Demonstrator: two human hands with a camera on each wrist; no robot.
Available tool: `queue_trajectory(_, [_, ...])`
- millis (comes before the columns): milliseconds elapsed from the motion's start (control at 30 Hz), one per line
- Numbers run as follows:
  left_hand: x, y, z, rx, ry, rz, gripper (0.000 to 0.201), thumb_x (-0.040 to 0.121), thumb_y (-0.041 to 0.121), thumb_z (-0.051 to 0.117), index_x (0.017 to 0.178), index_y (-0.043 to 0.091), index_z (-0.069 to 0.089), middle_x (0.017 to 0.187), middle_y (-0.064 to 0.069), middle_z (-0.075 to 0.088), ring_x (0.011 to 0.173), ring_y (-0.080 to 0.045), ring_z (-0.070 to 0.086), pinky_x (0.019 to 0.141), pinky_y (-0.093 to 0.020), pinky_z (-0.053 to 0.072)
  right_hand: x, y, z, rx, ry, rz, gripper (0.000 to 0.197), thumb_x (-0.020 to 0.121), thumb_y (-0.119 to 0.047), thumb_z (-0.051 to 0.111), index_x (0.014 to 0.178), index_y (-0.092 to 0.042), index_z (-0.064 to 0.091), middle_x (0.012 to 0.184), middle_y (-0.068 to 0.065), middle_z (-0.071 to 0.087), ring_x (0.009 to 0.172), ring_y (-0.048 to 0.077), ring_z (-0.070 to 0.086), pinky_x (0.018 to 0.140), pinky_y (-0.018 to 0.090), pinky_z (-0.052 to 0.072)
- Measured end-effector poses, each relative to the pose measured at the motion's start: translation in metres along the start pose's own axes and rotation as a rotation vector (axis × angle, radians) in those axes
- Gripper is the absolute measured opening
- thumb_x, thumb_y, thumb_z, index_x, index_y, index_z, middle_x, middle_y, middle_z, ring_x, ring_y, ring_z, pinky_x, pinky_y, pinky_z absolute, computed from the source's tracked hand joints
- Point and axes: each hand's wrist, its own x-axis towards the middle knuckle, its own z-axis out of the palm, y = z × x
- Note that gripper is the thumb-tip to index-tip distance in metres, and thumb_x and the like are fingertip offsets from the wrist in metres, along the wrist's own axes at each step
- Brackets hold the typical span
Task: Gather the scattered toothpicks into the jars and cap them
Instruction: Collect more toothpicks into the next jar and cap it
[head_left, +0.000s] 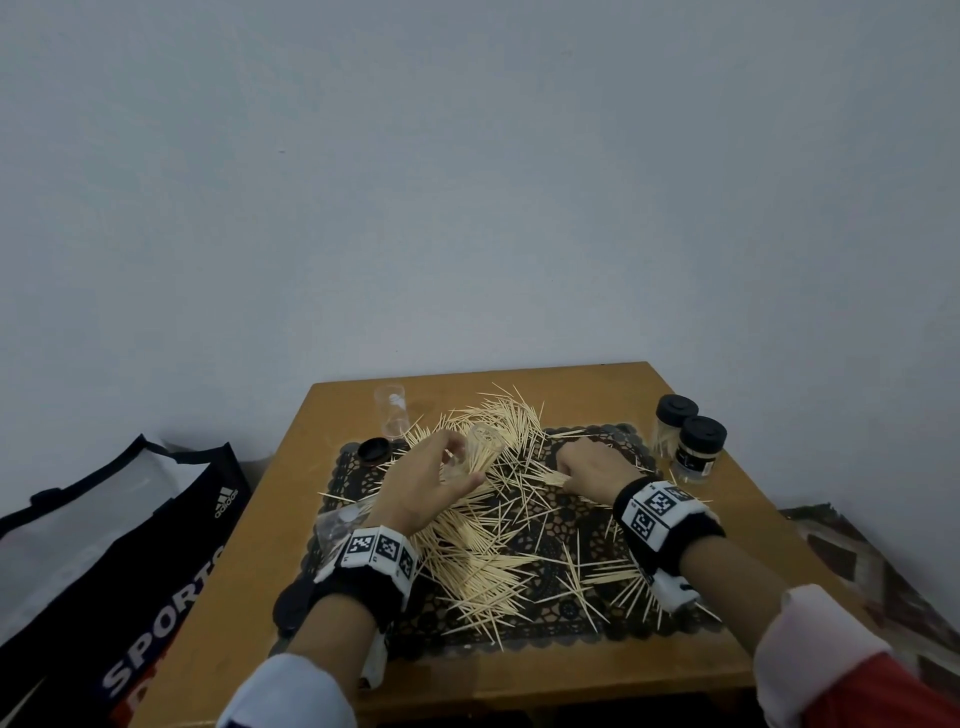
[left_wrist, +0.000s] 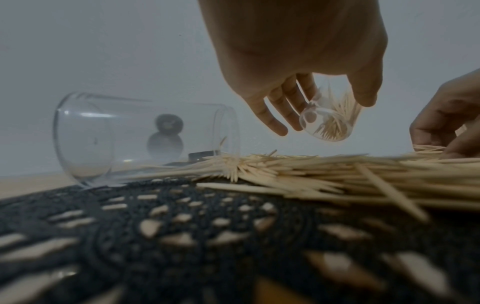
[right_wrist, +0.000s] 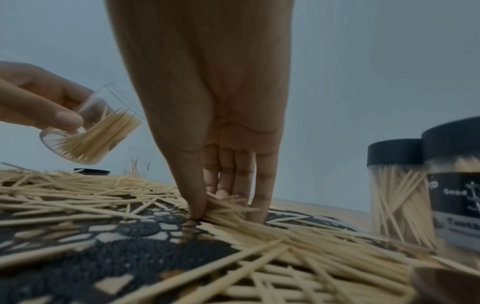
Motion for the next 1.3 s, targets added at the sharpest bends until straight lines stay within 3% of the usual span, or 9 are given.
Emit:
queue_trajectory(67, [0.000, 0.001, 0.000, -0.003, -0.001, -0.002, 0.039, 0.085, 0.050, 0.068, 0.110, 0.023, 0.053, 0.102, 0.010, 0.059, 0.092, -0.008, 0.057, 0.077, -0.027, 0.049, 0.000, -0.001, 0.000, -0.036, -0.017, -0.017, 0.004, 0.093, -0.007, 0.052, 0.090, -0.008, 0.054, 0.093, 0.011, 0.056, 0.083, 0.028, 0.055, 0.065, 0.031, 0.038])
queue_trajectory(167, [0.000, 0.001, 0.000, 0.001, -0.007, -0.005, 0.040, 0.085, 0.049, 0.068, 0.111, 0.023, 0.053, 0.103, 0.011, 0.059, 0.093, -0.008, 0.057, 0.074, -0.022, 0.044, 0.001, 0.001, 0.003, -0.045, -0.043, -0.046, 0.016, 0.096, -0.012, 0.052, 0.108, -0.003, 0.057, 0.113, 0.013, 0.060, 0.104, 0.030, 0.059, 0.081, 0.035, 0.045])
queue_trajectory(267, [0.000, 0.001, 0.000, 0.004, -0.006, -0.005, 0.039, 0.085, 0.049, 0.068, 0.110, 0.024, 0.052, 0.103, 0.011, 0.059, 0.093, -0.007, 0.057, 0.073, -0.020, 0.042, 0.002, 0.001, 0.005, -0.038, -0.036, -0.057, 0.019, 0.096, -0.013, 0.052, 0.112, -0.002, 0.055, 0.117, 0.014, 0.058, 0.108, 0.030, 0.057, 0.087, 0.037, 0.047])
queue_trajectory(433, [0.001, -0.002, 0.001, 0.007, -0.014, -0.009, 0.040, 0.084, 0.050, 0.068, 0.111, 0.024, 0.053, 0.102, 0.012, 0.059, 0.093, -0.007, 0.057, 0.074, -0.022, 0.045, 0.004, 0.003, 0.005, 0.010, 0.036, -0.056, 0.021, 0.098, -0.009, 0.043, 0.116, -0.002, 0.053, 0.118, 0.016, 0.059, 0.107, 0.031, 0.058, 0.086, 0.038, 0.047])
queue_trajectory(600, [0.001, -0.003, 0.002, 0.013, -0.023, -0.002, 0.040, 0.084, 0.051, 0.068, 0.110, 0.024, 0.053, 0.103, 0.011, 0.059, 0.093, -0.007, 0.057, 0.073, -0.022, 0.044, 0.001, 0.001, 0.004, 0.014, 0.133, -0.068, 0.026, 0.101, -0.019, 0.045, 0.122, -0.004, 0.051, 0.120, 0.016, 0.060, 0.109, 0.032, 0.058, 0.082, 0.038, 0.045])
queue_trajectory(867, [0.001, -0.003, 0.002, -0.001, -0.024, -0.005, 0.044, 0.083, 0.050, 0.070, 0.113, 0.022, 0.054, 0.105, 0.010, 0.059, 0.094, -0.008, 0.057, 0.074, -0.022, 0.044, 0.003, 0.000, 0.006, 0.120, 0.208, -0.131, 0.018, 0.097, -0.003, 0.045, 0.107, -0.006, 0.059, 0.112, 0.012, 0.064, 0.102, 0.027, 0.060, 0.078, 0.031, 0.045])
queue_trajectory(1000, [0.002, -0.006, 0.003, 0.009, -0.039, -0.001, 0.064, 0.073, 0.072, 0.055, 0.114, 0.024, 0.054, 0.106, 0.012, 0.059, 0.094, -0.007, 0.057, 0.076, -0.025, 0.048, 0.000, -0.001, 0.003, 0.204, 0.278, -0.191, 0.023, 0.094, 0.004, 0.045, 0.112, -0.006, 0.056, 0.111, 0.006, 0.060, 0.098, 0.023, 0.059, 0.076, 0.027, 0.043])
queue_trajectory(1100, [0.002, -0.010, 0.005, 0.017, -0.039, -0.003, 0.068, 0.070, 0.076, 0.050, 0.115, 0.025, 0.054, 0.106, 0.012, 0.059, 0.094, -0.006, 0.057, 0.078, -0.028, 0.051, -0.002, -0.004, -0.002, 0.224, 0.326, -0.275, 0.020, 0.098, -0.001, 0.043, 0.113, -0.007, 0.055, 0.110, 0.004, 0.058, 0.095, 0.020, 0.057, 0.077, 0.025, 0.044])
queue_trajectory(1300, [0.003, -0.010, 0.004, 0.026, -0.065, 0.010, 0.056, 0.078, 0.062, 0.068, 0.118, 0.025, 0.056, 0.108, 0.010, 0.060, 0.095, -0.009, 0.056, 0.080, -0.030, 0.049, -0.003, -0.011, -0.006, 0.204, 0.369, -0.387, 0.023, 0.099, -0.003, 0.042, 0.117, -0.008, 0.056, 0.111, 0.000, 0.057, 0.086, 0.014, 0.054, 0.070, 0.019, 0.039])
